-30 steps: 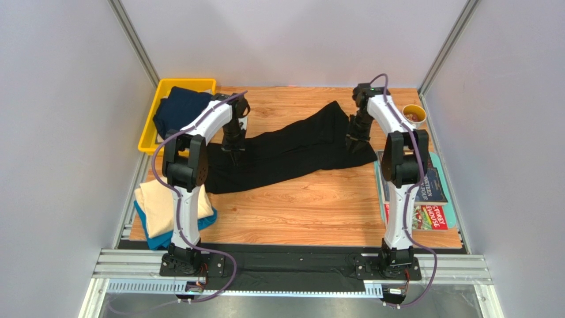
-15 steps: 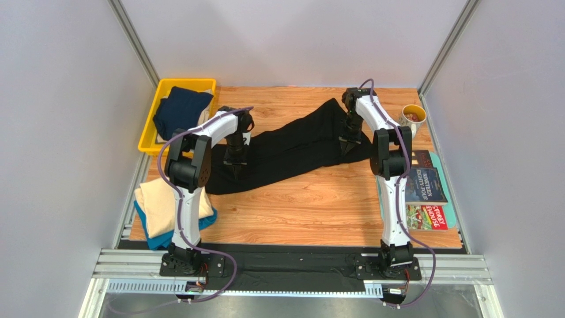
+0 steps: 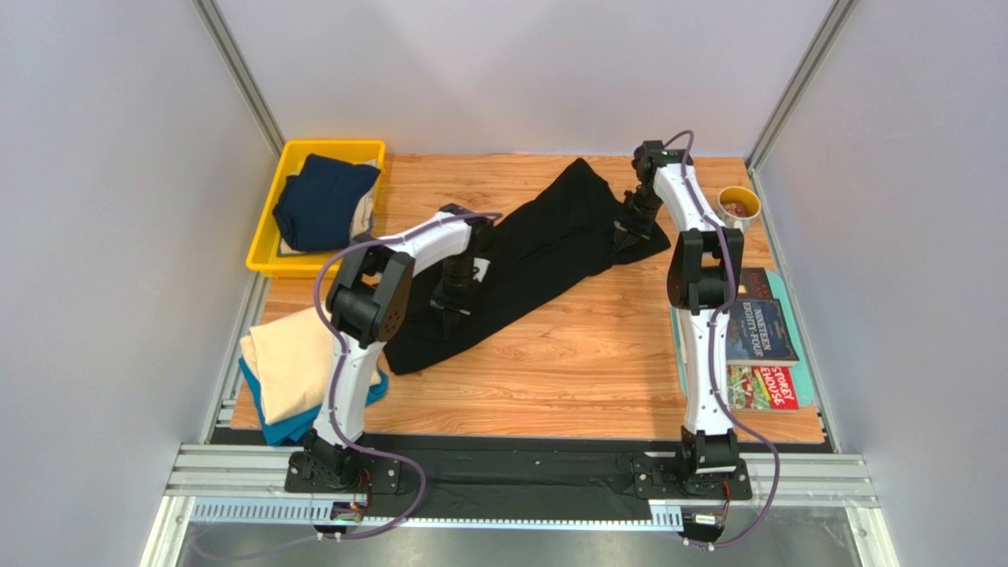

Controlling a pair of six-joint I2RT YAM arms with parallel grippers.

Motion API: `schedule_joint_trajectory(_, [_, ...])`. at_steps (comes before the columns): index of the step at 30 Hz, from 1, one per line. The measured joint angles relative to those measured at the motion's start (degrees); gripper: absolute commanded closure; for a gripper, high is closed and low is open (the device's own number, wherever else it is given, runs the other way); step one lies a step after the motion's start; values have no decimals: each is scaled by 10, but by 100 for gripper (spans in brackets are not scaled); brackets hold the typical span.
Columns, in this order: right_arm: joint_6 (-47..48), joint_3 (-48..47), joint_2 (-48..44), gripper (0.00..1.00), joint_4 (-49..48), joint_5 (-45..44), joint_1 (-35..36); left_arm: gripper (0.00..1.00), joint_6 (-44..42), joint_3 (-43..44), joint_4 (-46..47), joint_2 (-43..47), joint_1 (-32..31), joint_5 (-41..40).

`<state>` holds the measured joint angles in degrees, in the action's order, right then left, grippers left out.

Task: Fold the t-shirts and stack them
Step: Fold the tshirt

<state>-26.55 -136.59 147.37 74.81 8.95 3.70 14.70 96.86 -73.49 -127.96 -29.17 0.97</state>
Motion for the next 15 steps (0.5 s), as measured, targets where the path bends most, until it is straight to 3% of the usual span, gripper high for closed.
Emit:
schedule_joint_trajectory(6, [-12, -17, 15, 100, -70, 58, -22, 100, -7, 27, -15, -13, -78, 16])
schedule_joint_trajectory(15, [-42, -46, 45, 100, -170, 119, -25, 100, -3, 38, -7, -13, -123, 68])
